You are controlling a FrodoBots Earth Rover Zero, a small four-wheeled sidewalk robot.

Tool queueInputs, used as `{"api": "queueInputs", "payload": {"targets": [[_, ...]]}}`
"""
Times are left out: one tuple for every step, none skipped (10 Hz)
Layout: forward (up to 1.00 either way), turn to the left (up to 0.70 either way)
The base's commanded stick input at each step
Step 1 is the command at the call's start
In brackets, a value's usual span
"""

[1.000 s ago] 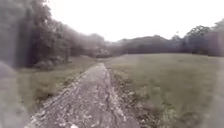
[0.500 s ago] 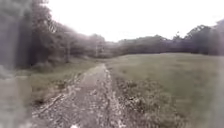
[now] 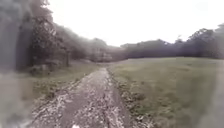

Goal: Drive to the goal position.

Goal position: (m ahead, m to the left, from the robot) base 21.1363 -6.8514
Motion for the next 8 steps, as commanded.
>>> {"api": "queueInputs", "payload": {"targets": [[1.0,0.0],[1.0,0.0],[1.0,0.0],[1.0,0.0],[1.0,0.15],[1.0,0.17],[1.0,0.05],[1.0,0.0]]}}
